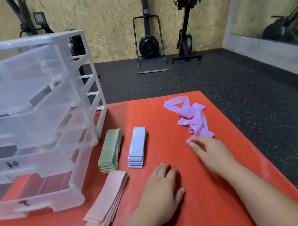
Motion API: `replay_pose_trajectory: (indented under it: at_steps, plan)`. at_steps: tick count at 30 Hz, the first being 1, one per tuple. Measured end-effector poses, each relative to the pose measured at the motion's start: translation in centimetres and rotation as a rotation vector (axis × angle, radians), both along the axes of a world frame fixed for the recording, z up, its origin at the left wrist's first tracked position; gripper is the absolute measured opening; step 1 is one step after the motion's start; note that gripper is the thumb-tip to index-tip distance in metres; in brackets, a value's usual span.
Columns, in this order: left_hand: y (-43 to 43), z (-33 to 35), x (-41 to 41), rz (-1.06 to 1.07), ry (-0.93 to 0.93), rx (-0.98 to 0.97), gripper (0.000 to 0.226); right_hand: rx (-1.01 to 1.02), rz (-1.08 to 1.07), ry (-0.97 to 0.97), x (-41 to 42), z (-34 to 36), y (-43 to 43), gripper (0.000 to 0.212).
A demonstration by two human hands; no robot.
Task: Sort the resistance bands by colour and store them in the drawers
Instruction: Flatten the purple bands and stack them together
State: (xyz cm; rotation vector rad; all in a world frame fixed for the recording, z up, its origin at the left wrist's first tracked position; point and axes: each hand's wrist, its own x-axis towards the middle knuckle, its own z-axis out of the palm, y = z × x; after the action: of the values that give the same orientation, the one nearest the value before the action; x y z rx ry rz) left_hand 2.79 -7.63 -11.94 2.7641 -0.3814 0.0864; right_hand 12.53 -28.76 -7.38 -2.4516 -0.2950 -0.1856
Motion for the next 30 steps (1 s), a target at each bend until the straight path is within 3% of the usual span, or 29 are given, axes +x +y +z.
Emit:
replay_pose_trajectory:
  at_steps: [4,8,11,15,22,27,30]
  plan:
    - [-0.6,1.3,-1.7,-0.008,0.03,-0.046,0.057,0.244,0.063,-0.039,-4.8,2.3,-0.7,0.012]
    - [-1.2,2.8,-3.3,0.025,0.096,-0.088,0.049,-0.062,0.197,0.189,-7.9,1.3,-3.6,0.014]
    - [-1.2,4.2,-3.4,0.111,0.154,-0.096,0.045,-0.141,0.193,0.289,-9.2,1.5,-5.3,0.018]
    - [-1.0,4.8,-2.9,0.183,0.136,-0.103,0.043,-0.188,0.111,0.197,-9.4,1.0,-5.9,0.019]
    - [-1.5,2.8,-1.1,0.257,0.03,-0.187,0.059,-0.269,0.095,0.117,-6.6,-0.7,-4.3,0.052]
    - [-2.3,2.1,0.5,0.241,-0.041,-0.189,0.056,-0.271,0.091,0.138,-3.1,-1.0,-1.8,0.052]
    - [-2.3,1.5,1.8,0.232,-0.076,-0.217,0.053,-0.393,0.055,0.133,-1.1,-1.8,-0.7,0.052]
